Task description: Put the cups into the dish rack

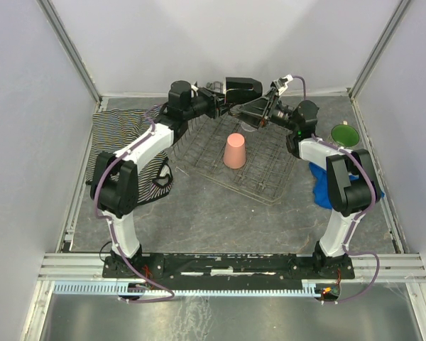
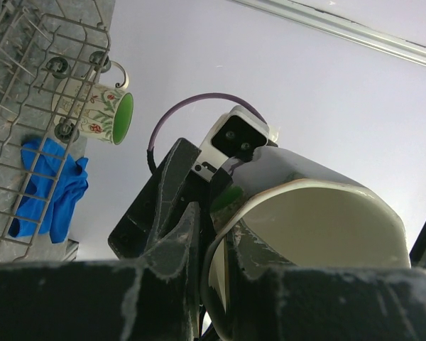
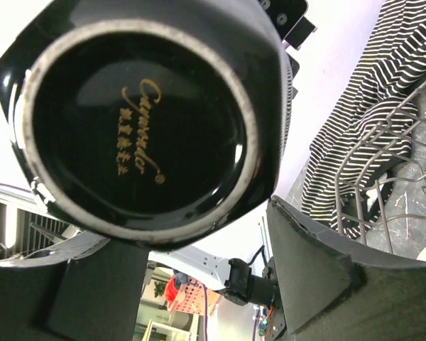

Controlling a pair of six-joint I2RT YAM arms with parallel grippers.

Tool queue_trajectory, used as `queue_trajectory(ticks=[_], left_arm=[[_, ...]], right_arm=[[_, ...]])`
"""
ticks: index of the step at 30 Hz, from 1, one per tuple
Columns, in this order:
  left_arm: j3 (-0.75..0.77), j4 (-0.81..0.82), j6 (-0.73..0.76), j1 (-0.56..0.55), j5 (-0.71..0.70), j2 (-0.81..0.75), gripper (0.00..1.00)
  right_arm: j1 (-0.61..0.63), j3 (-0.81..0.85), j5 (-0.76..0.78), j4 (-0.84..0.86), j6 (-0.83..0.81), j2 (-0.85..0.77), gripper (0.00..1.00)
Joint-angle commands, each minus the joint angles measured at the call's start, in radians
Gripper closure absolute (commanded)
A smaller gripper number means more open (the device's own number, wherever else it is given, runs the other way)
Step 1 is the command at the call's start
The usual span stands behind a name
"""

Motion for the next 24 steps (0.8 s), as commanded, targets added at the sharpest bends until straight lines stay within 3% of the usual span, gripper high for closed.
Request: queue_trajectory(ticks=[1,12,24], left_arm=[[0.007,0.146,-0.036,-0.019,-0.023,-0.096,0.97],[-0.021,0.192,-0.037,-0.038,-0.038,-0.087,0.97],[-0.074,0.236,-0.036,-0.065,-0.062,-0.097,0.97]], right_arm=[[0.012,0.022,0.033,0.06,-0.01,-0.04,0.3],[0.043,0.036,0.046,0.078,0.013,-0.033,0.44],[0.05,0.047,0.086,0.147,0.073,-0.004,0.48]])
